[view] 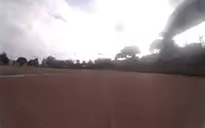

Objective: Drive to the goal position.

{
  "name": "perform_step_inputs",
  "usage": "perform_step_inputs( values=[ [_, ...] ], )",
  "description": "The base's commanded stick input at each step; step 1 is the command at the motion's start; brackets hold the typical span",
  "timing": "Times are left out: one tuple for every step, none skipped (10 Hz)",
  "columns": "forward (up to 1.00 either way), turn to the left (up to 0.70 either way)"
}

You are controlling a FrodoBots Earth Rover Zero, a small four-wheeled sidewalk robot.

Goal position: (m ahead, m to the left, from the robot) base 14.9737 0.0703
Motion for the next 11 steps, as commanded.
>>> perform_step_inputs(
  values=[
    [0.7, 0.0],
    [0.7, 0.0],
    [0.7, 0.0],
    [0.7, 0.0],
    [0.7, 0.0],
    [0.7, 0.0],
    [0.7, 0.0],
    [0.7, 0.0],
    [0.7, 0.0],
    [0.7, 0.0],
    [0.7, 0.0]
  ],
)
